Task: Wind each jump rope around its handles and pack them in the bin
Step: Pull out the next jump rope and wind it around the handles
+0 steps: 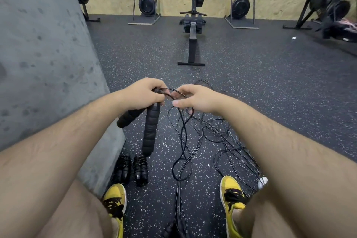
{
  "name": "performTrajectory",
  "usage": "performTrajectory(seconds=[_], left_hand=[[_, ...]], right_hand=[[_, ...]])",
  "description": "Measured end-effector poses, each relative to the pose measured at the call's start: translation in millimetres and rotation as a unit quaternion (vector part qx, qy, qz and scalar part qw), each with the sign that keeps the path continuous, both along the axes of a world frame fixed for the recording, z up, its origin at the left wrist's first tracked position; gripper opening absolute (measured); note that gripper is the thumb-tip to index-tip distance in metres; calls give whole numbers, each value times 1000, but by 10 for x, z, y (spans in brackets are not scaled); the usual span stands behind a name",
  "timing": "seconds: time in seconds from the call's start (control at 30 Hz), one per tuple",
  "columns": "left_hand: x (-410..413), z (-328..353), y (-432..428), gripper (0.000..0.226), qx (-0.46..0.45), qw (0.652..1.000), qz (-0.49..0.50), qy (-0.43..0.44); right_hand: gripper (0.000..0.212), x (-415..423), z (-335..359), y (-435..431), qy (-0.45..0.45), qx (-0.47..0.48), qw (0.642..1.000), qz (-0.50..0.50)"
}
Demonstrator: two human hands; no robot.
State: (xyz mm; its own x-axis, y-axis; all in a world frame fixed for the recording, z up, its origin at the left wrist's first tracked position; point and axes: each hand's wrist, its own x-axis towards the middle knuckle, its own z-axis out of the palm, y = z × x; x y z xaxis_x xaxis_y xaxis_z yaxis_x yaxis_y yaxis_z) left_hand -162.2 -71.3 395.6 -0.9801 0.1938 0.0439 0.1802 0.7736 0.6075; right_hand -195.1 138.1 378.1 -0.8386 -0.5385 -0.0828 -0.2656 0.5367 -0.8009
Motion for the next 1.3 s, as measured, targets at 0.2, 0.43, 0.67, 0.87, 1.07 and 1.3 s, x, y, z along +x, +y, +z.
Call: performTrajectory(seconds=[0.2, 0.43, 0.67, 0.87, 1.07, 1.3], left_hand=[[-54, 26, -90, 8, 70, 995, 64, 42], [-155, 33, -524, 17, 293, 896, 323, 88], [-68, -130, -400, 6, 62, 990, 128, -11], [-77, -21, -69, 9, -45, 999, -4, 21], [-76, 21, -114, 8, -230, 970, 51, 66], [-85, -37, -210, 19, -251, 964, 62, 64]], right_hand=[[25, 43, 4, -77, -63, -72, 995, 38], [41, -147, 35, 271, 6, 20, 996, -90], [14, -117, -75, 260, -26, 33, 997, -67], [23, 95, 43, -91, -19, -92, 995, -22], [5, 83, 74, -97, -25, -64, 998, -4], [11, 71, 66, 6, -112, -134, 984, 20]])
